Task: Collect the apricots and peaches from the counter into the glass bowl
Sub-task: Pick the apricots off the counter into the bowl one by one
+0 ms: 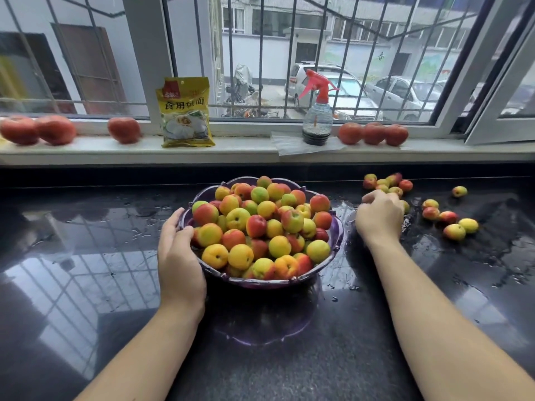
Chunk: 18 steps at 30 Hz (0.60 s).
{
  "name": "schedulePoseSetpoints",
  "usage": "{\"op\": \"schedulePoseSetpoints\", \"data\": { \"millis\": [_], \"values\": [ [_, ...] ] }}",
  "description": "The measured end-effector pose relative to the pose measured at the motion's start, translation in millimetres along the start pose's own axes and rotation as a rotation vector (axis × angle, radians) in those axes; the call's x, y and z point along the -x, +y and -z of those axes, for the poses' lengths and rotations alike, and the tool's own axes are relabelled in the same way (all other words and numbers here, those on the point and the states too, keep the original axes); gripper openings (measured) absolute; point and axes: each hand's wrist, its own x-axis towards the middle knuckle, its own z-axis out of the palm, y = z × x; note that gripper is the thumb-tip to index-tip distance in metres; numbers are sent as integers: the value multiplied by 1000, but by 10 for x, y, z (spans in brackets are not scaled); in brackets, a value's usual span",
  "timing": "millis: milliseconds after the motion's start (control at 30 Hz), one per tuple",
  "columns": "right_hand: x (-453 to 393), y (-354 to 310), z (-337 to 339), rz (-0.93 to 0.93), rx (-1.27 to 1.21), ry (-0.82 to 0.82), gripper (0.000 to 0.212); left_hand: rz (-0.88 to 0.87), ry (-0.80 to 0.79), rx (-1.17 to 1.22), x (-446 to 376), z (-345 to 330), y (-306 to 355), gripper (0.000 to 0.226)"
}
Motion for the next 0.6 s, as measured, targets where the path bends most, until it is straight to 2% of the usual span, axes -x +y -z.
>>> {"op": "schedulePoseSetpoints", "data": {
  "millis": [100, 167, 267, 400, 433, 500, 600],
  "values": [
    [-84, 82, 23, 48, 132, 72, 37, -4, -5, -3, -6, 4, -13, 41],
    [-150, 172, 23, -19, 191, 2, 48, -15, -12, -10, -16, 10, -20, 40],
    [-168, 215, -9, -82, 209, -92, 51, -25, -21, -13, -24, 13, -29, 38],
    [-92, 131, -14, 25, 181, 109, 42, -21, -16, -16, -27, 15, -41, 36],
    [-96, 133, -10, 27, 179, 109, 43, -21, -11, -15, -25, 13, -41, 36],
    [-112, 171, -12, -20, 197, 4, 46, -22, 2, -12, -31, 17, -45, 40],
    [-143, 223, -18, -30, 287, -107, 38, -23, 8, -15, -29, 14, -40, 39]
  ]
}}
